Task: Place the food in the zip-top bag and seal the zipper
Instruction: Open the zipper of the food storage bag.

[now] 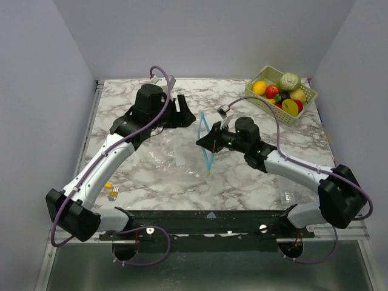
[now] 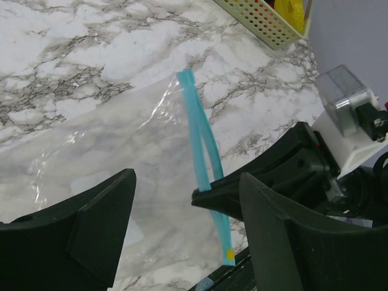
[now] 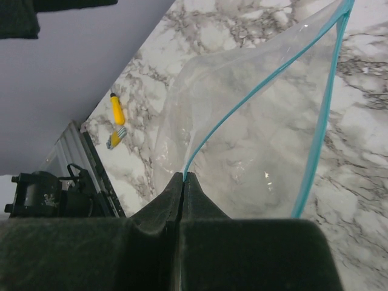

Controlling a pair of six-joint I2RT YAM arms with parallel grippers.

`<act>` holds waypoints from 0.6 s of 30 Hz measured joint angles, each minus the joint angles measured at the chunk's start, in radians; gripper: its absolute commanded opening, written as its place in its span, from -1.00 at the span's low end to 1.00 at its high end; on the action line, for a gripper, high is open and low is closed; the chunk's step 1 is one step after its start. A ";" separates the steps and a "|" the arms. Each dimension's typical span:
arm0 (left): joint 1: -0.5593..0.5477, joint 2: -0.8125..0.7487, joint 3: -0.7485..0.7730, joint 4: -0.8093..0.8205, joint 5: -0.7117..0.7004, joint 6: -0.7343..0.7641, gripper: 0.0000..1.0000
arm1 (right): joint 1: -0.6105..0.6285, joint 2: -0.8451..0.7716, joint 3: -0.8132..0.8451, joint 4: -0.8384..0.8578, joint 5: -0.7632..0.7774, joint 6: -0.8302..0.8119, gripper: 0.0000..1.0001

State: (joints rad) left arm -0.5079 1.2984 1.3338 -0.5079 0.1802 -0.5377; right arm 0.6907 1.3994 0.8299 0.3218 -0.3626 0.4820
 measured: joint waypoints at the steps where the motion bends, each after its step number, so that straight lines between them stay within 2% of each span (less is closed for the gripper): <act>1: -0.008 0.000 0.001 0.000 -0.016 0.015 0.12 | 0.012 0.007 0.002 0.005 0.001 -0.001 -0.99; 7: -0.054 0.000 -0.023 -0.003 -0.141 0.090 0.08 | 0.060 0.014 0.003 0.045 0.034 -0.003 -0.99; 11: -0.063 0.005 -0.035 -0.006 -0.169 0.110 0.05 | 0.082 0.014 0.003 0.084 0.080 -0.003 -0.99; 15: -0.073 0.031 -0.035 -0.007 -0.188 0.121 0.18 | 0.115 0.015 0.003 0.100 0.151 -0.010 -0.99; 18: -0.092 0.049 -0.035 -0.007 -0.192 0.124 0.19 | 0.135 0.024 0.003 0.104 0.201 -0.015 -0.99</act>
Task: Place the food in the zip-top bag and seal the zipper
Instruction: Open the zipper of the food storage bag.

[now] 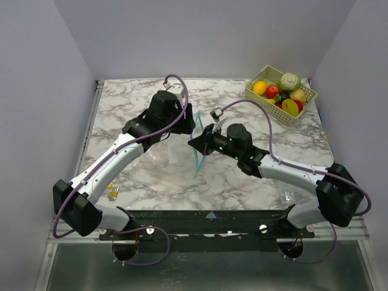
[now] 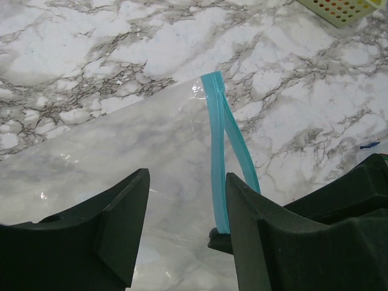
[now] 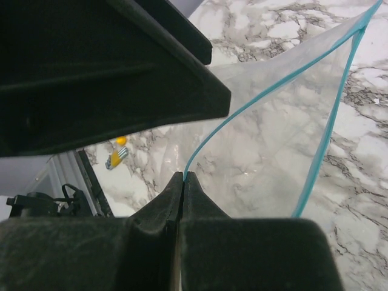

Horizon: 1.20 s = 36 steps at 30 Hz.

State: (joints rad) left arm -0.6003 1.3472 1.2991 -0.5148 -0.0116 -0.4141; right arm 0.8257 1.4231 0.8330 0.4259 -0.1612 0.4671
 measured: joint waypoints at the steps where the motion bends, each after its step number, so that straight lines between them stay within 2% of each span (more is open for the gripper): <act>1: -0.009 0.007 0.000 0.000 -0.001 0.001 0.18 | 0.006 0.005 0.000 0.000 0.014 -0.001 -0.99; 8: -0.042 0.050 0.000 -0.011 -0.027 0.013 0.02 | 0.031 0.019 0.000 0.000 0.112 0.004 -0.99; 11: -0.048 0.060 0.000 -0.017 -0.041 0.022 -0.11 | 0.040 0.018 0.000 0.002 0.151 0.009 -0.99; 12: -0.050 0.063 0.000 -0.020 -0.044 0.024 -0.17 | 0.044 0.016 -0.001 0.003 0.162 0.012 -0.99; 16: -0.053 0.071 0.000 -0.021 -0.044 0.028 -0.64 | 0.052 0.000 -0.012 0.021 0.187 0.034 -0.99; 17: -0.055 0.071 0.000 -0.021 -0.044 0.035 -0.81 | 0.053 0.000 -0.012 0.022 0.189 0.037 -0.88; 18: -0.055 0.071 0.000 -0.021 -0.044 0.034 -1.00 | 0.056 0.000 -0.012 0.022 0.192 0.041 -0.63; 20: -0.058 0.071 0.000 -0.023 -0.044 0.052 -1.00 | 0.059 -0.005 -0.012 0.019 0.198 0.052 -0.07; 21: -0.057 0.071 0.000 -0.026 -0.044 0.061 -1.00 | 0.060 -0.012 -0.012 0.012 0.200 0.061 0.15; 22: -0.056 0.071 0.000 -0.027 -0.045 0.066 -1.00 | 0.062 -0.022 -0.011 -0.006 0.206 0.071 0.33; 23: -0.056 0.071 0.000 -0.027 -0.045 0.071 -1.00 | 0.063 -0.035 -0.011 -0.033 0.215 0.080 0.41; 28: -0.050 0.065 -0.002 -0.027 -0.050 0.082 -1.00 | 0.063 -0.124 0.024 -0.267 0.286 0.124 0.57; 32: -0.049 0.045 -0.016 -0.027 -0.049 0.085 -1.00 | 0.060 -0.158 0.101 -0.446 0.350 0.160 0.56; 36: -0.049 0.040 -0.016 -0.026 -0.048 0.085 -1.00 | 0.043 -0.149 0.159 -0.540 0.388 0.169 0.49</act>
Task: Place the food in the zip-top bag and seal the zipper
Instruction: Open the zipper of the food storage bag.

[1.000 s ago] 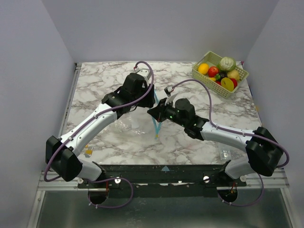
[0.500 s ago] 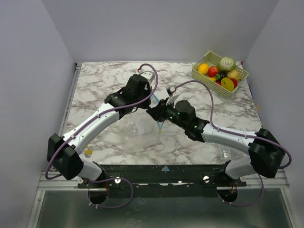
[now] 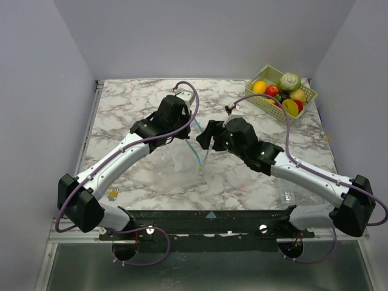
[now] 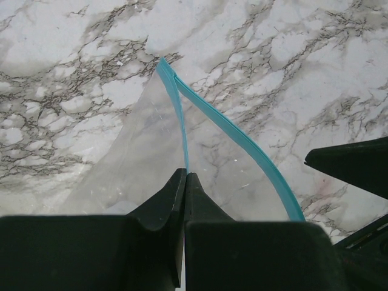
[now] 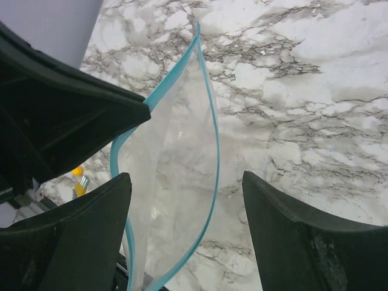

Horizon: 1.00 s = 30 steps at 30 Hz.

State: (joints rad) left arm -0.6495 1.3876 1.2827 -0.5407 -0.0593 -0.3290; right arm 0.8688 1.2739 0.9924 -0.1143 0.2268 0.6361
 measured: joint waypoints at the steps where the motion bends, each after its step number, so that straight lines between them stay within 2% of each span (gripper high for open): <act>1: 0.000 0.000 0.000 0.000 0.001 0.000 -1.00 | 0.000 0.011 0.014 -0.014 0.005 -0.001 0.35; 3: 0.000 0.000 -0.001 0.000 0.005 0.000 -1.00 | -0.003 0.045 0.039 -0.025 0.010 -0.006 -0.07; 4: 0.000 -0.002 -0.002 0.000 0.008 0.000 -1.00 | -0.005 0.068 0.051 -0.030 0.011 -0.010 -0.20; 6: 0.000 -0.010 -0.007 0.000 0.011 -0.001 -1.00 | -0.005 0.119 0.072 -0.038 0.011 -0.008 -0.22; 7: 0.000 -0.013 -0.009 0.000 0.013 -0.001 -1.00 | -0.005 0.138 0.076 -0.038 0.011 -0.007 -0.34; 8: 0.000 -0.016 -0.010 0.000 0.015 -0.001 -1.00 | -0.005 0.152 0.076 -0.037 0.010 -0.005 -0.50; 10: 0.000 -0.021 -0.011 0.000 0.019 0.000 -1.00 | -0.005 0.172 0.077 -0.036 0.011 -0.007 -0.96; 11: 0.000 -0.023 -0.012 0.000 0.021 -0.001 -0.96 | -0.005 0.178 0.077 -0.035 0.010 -0.008 -0.99; 15: 0.000 -0.027 -0.014 0.000 0.026 -0.001 -0.24 | -0.005 0.182 0.080 -0.024 0.011 0.006 -0.99; 18: 0.000 -0.027 -0.014 -0.002 0.027 0.001 -0.14 | -0.005 0.182 0.088 -0.010 0.015 0.022 -0.99; 20: 0.000 -0.027 -0.014 -0.008 0.027 0.003 -0.19 | -0.005 0.182 0.096 -0.006 0.020 0.030 -0.99; 24: 0.000 -0.023 -0.014 -0.019 0.027 0.011 -0.51 | -0.005 0.182 0.106 0.004 0.031 0.045 -0.99; 26: 0.000 -0.021 -0.014 -0.026 0.026 0.023 -0.90 | -0.005 0.182 0.111 0.006 0.039 0.049 -0.99; 27: 0.000 -0.021 -0.014 -0.027 0.026 0.029 -1.00 | -0.005 0.182 0.114 0.006 0.043 0.050 -0.99; 30: 0.003 -0.021 -0.013 -0.035 0.007 0.060 -1.00 | -0.006 0.182 0.119 0.007 0.080 0.047 -0.99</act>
State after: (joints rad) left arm -0.6468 1.3663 1.2694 -0.5758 -0.0521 -0.2691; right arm 0.8627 1.4559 1.1114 -0.1070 0.3065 0.6830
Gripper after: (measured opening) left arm 0.019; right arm 0.008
